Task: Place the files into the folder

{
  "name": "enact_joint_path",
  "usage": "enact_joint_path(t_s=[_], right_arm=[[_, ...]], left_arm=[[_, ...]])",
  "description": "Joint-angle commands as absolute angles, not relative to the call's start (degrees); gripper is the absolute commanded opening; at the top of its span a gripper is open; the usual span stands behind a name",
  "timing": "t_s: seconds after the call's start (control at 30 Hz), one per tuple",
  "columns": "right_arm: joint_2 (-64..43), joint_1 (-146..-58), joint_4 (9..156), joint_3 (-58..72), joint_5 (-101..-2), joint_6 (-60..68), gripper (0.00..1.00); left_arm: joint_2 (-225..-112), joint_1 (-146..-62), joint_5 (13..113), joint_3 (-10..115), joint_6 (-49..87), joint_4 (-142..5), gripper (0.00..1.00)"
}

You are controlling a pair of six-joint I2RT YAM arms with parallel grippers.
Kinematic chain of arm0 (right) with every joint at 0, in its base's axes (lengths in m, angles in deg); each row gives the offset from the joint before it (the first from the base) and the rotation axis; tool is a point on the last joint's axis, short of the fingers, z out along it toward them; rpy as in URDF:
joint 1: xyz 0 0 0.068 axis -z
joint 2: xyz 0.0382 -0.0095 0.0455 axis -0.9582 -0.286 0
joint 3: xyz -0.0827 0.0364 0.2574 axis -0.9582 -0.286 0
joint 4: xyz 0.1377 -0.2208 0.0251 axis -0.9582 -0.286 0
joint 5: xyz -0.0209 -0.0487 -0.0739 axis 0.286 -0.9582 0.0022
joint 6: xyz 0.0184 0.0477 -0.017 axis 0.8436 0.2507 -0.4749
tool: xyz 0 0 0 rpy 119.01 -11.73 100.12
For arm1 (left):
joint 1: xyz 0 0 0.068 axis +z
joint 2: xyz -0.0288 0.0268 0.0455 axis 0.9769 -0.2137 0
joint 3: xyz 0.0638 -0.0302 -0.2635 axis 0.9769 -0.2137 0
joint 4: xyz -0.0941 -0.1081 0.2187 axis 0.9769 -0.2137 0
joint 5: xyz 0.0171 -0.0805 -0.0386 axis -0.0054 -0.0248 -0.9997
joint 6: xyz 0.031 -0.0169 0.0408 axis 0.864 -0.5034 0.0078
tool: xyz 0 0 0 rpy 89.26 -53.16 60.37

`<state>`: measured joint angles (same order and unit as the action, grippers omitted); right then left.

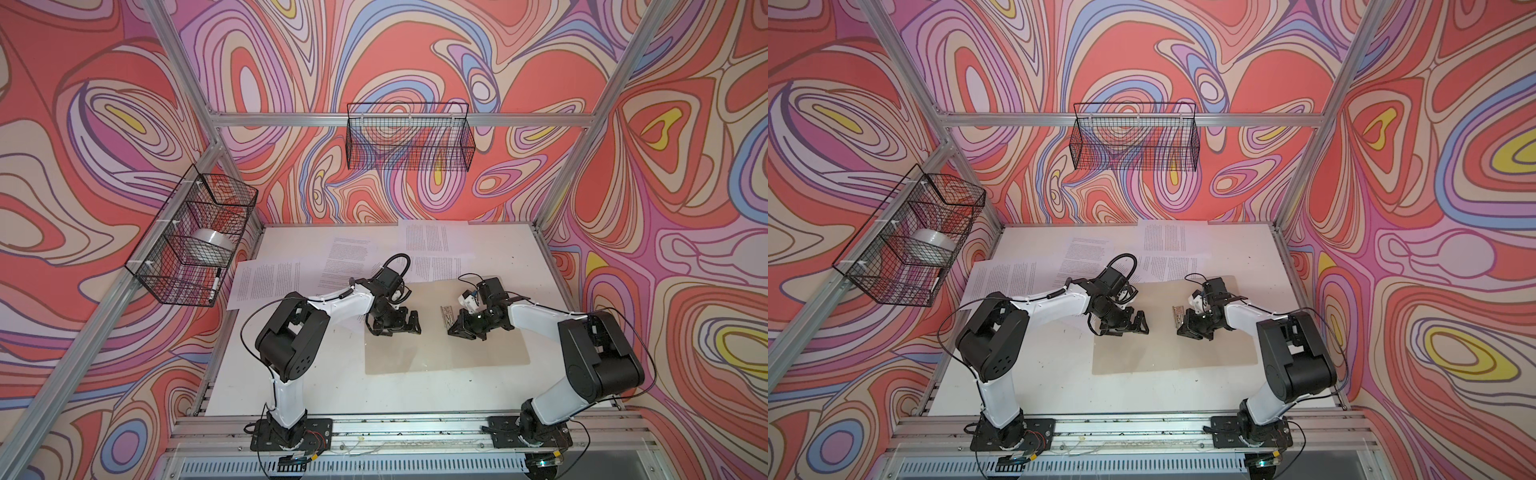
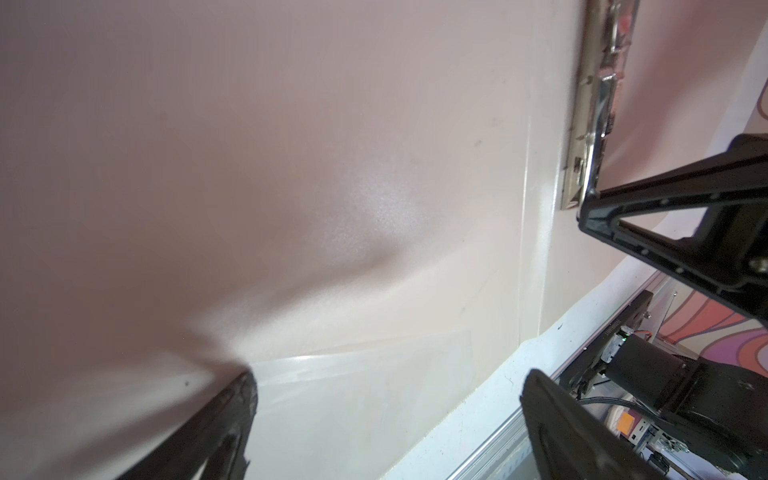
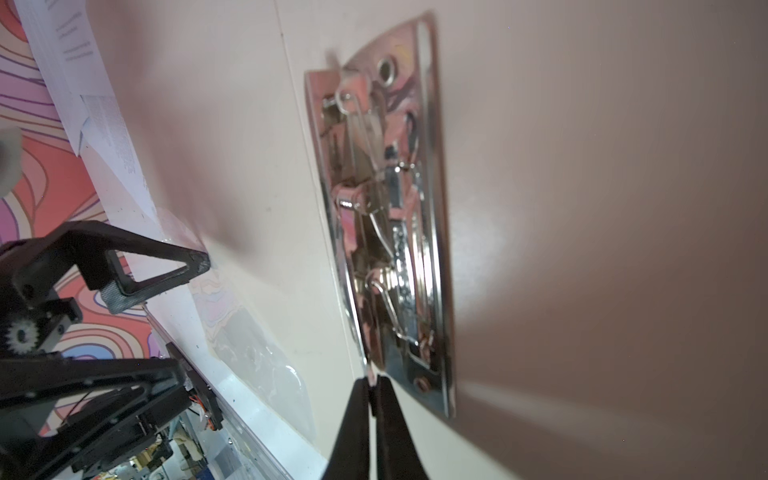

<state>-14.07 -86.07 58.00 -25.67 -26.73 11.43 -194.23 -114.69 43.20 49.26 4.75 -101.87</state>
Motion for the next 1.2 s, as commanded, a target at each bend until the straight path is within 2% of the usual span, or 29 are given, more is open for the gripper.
enact_joint_path(t_s=[0.0, 0.5, 0.73, 0.87, 1.07, 1.1, 1.17], right_arm=[[-13.0, -85.7, 55.5, -26.2, -32.8, 12.7, 0.00], [-17.4, -85.7, 48.2, -24.4, -56.8, 20.2, 0.00], [-19.3, -85.4, 46.6, -23.4, -62.4, 22.9, 0.00], [-19.7, -85.5, 47.7, -21.3, -58.2, 21.6, 0.00], [-13.2, -85.6, 47.9, -15.4, -41.6, 19.2, 0.00], [-12.0, -85.6, 47.4, -14.2, -39.2, 18.7, 0.05], [-9.6, -85.6, 47.0, -12.7, -36.4, 17.9, 0.33]], left_arm=[[-199.2, -114.6, 48.1, 45.9, 4.6, -104.5, 1.00], [-202.9, -114.6, 51.2, 46.6, 6.0, -107.7, 1.00], [-204.0, -114.6, 51.0, 46.3, 6.2, -107.4, 1.00], [-204.3, -114.6, 49.8, 46.5, 6.1, -106.7, 1.00], [-204.0, -114.6, 48.7, 47.7, 6.1, -106.7, 1.00], [-203.8, -114.6, 48.7, 47.9, 6.2, -106.8, 1.00], [-203.4, -114.6, 48.5, 48.0, 6.2, -106.6, 1.00]])
